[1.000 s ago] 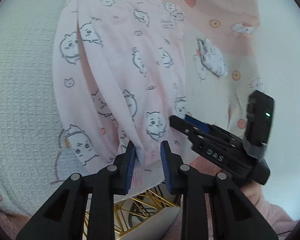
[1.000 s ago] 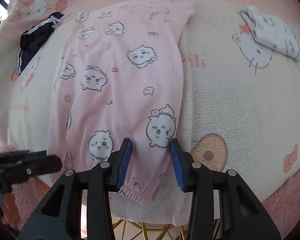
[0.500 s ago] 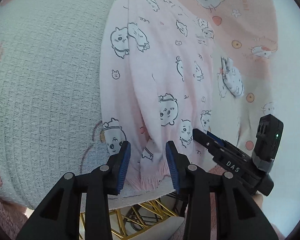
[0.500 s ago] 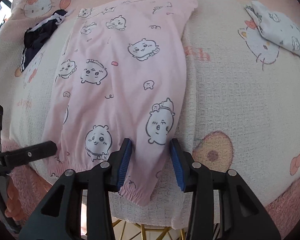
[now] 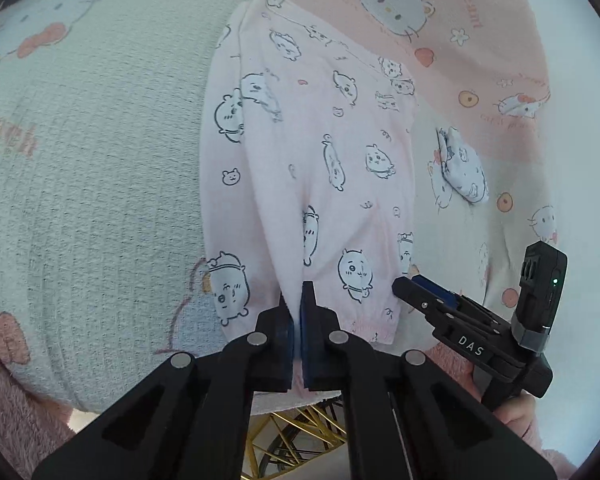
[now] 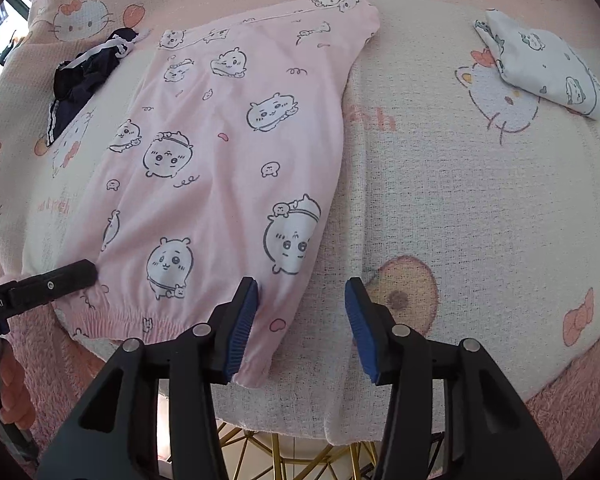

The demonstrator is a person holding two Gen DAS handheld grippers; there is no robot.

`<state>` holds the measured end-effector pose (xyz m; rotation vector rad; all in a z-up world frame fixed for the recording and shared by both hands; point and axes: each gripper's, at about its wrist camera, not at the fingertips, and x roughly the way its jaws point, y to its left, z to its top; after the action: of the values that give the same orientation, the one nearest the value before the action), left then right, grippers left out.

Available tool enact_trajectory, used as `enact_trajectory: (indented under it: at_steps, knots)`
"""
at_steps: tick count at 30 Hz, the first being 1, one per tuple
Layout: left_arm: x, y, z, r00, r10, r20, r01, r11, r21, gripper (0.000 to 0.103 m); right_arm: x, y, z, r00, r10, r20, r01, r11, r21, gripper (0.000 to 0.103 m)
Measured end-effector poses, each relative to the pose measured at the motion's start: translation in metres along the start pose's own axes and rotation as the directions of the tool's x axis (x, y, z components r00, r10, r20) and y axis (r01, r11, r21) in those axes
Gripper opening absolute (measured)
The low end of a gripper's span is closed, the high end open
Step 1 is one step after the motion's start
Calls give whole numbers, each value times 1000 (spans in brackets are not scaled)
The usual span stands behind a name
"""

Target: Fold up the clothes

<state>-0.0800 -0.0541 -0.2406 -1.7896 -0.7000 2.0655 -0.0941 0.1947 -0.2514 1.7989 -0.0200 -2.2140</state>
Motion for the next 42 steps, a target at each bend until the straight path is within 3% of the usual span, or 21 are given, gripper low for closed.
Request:
enact_trajectory:
  at_steps: [3,5,7,9,10,12,13,16,18,22,24,25,26,29,33,35,38,42]
  knots:
    - [10,16,-5,999,12,-53,-14,999,-36,2,2,7,1,1000,-13,1,13,1000,-12,47]
    - [31,24,-8,994,10,-109,-19,997,-79,2,16,12,-2,993,-109,-46,106,993,-58,56]
    - [33,27,-7,992,5,-123,-16,996,-87,3,21,8,-7,991,-119,-56,116,992,-54,57]
    - [24,19,-5,989,86,-122,-90,996,-27,5,18,2,-9,993,-95,-77,94,995,-13,57]
    - [19,15,-4,984,131,-119,-131,991,8,10,14,-1,-10,993,-80,-83,80,997,7,57]
    - [1,3,-3,975,211,-72,-207,977,60,20,2,-1,-8,996,-65,-58,66,998,15,57]
    - [-8,-4,-2,973,228,-37,-224,971,83,20,-4,1,-5,997,-65,-36,66,998,8,57]
    - [-18,-29,6,985,170,23,-172,973,153,20,-13,19,3,999,-45,15,45,998,-40,57]
    - [-4,-42,13,990,141,12,-140,968,207,20,-10,35,9,1000,-13,16,14,997,-76,57]
    - [37,-39,15,975,205,-82,-183,957,225,20,18,24,-5,994,-79,-74,67,985,-158,57]
    - [41,-31,8,966,238,-101,-209,949,236,20,18,20,-18,992,-102,-72,87,978,-189,57]
    - [37,-26,5,959,262,-106,-232,944,233,20,17,16,-24,989,-123,-78,106,975,-193,60]
    - [32,-21,2,951,288,-109,-258,939,229,20,15,9,-28,986,-139,-91,121,977,-178,69]
    - [21,-18,0,956,279,-93,-255,945,205,21,4,-6,-29,991,-75,-109,63,992,-108,71]
    - [17,-42,0,973,230,-34,-215,945,246,22,-14,21,-19,1000,-22,-17,20,992,-126,69]
    - [26,-51,-1,980,193,-55,-172,949,266,22,-10,34,-18,1000,20,-25,-23,990,-138,68]
    - [48,-52,-11,955,274,-114,-229,925,301,22,20,37,-25,992,-62,-109,38,977,-212,68]
    - [33,-38,-19,960,248,-126,-206,937,282,23,18,22,-38,993,-10,-117,-13,981,-194,68]
